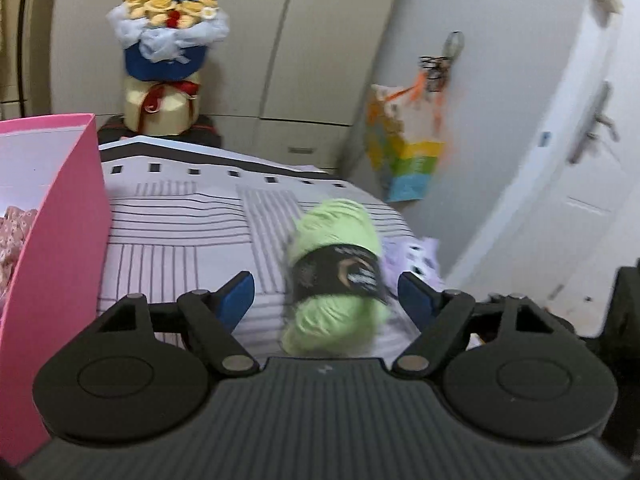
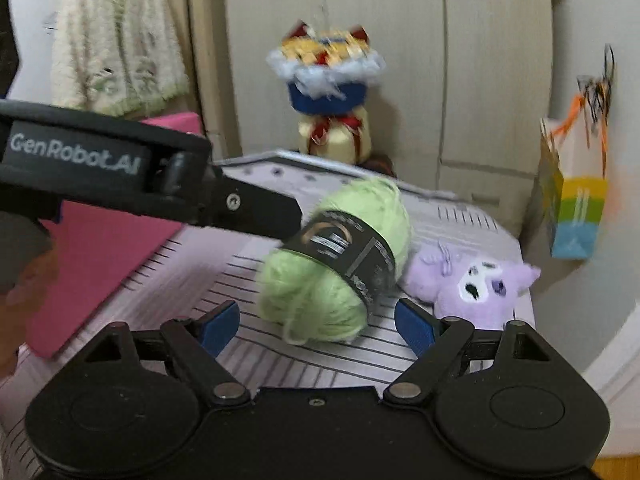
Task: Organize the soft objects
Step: 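Close both grippers together on the green yarn ball and lift it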
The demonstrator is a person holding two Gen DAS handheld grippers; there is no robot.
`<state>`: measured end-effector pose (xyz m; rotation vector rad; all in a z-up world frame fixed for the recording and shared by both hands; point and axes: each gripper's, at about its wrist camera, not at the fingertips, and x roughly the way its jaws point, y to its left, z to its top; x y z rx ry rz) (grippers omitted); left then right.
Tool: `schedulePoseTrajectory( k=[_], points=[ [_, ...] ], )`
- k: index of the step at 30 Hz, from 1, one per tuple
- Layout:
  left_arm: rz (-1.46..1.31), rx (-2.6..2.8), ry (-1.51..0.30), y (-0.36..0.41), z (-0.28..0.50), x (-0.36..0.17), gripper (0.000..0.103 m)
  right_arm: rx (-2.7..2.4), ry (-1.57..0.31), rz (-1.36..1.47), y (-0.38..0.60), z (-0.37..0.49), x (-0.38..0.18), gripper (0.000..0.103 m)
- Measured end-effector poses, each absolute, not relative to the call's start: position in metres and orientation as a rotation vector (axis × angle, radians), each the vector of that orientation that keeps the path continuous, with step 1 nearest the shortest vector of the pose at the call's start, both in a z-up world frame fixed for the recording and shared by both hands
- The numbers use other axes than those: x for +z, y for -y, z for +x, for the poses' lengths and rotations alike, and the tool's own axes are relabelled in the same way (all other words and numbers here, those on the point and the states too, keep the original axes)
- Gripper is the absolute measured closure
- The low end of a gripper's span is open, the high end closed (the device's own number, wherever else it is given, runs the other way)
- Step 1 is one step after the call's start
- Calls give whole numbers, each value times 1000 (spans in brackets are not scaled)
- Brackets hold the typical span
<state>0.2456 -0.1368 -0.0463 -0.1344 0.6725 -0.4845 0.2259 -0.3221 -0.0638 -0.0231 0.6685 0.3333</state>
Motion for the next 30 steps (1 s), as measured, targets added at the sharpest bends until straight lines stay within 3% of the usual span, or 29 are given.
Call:
schedulePoseTrajectory(
  k=[6, 9, 11, 14, 16, 21, 24, 30],
  points=[
    [-181, -479, -747, 146, 277, -63, 28, 364, -676, 16, 320, 242, -73, 11],
    [-233, -503, -819, 148, 288, -74, 34, 348, -708, 72, 320, 255, -77, 11],
    [-280, -537, -850, 145, 290, -78, 45, 341, -727, 94, 321, 261, -81, 11],
    [-319, -564, -875, 141, 291, -82, 50, 349, -734, 109, 325, 265, -87, 12],
    [-327, -566, -878, 140, 292, -85, 51, 342, -730, 114, 326, 264, -91, 19],
    [-336, -560, -876, 141, 291, -91, 51, 337, -684, 75, 322, 253, -96, 26],
    [-376, -551, -909, 134, 295, -99, 45, 333, -689, 55, 319, 251, -96, 31],
    [-378, -584, -870, 132, 280, -94, 52, 323, -678, 71, 315, 241, -88, 38]
  ],
)
